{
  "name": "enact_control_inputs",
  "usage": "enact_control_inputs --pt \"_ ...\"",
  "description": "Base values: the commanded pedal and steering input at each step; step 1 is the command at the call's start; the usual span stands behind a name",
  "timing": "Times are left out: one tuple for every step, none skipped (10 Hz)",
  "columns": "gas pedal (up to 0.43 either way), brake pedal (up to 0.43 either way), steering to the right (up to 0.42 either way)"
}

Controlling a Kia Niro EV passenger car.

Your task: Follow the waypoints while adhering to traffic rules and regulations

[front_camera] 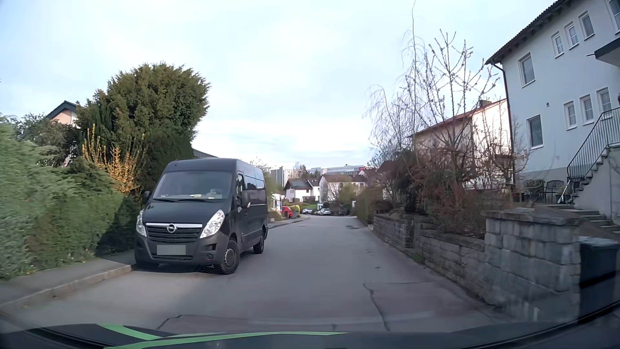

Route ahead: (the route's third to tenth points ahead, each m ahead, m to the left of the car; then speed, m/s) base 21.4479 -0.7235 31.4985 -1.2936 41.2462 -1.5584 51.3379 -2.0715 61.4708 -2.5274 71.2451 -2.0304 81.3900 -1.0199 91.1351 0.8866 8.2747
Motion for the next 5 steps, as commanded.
enact_control_inputs --pt "0.059 0.0 0.031" --pt "0.059 0.0 0.031" --pt "0.059 0.0 0.031" --pt "0.059 0.0 0.031" --pt "0.059 0.0 0.031"
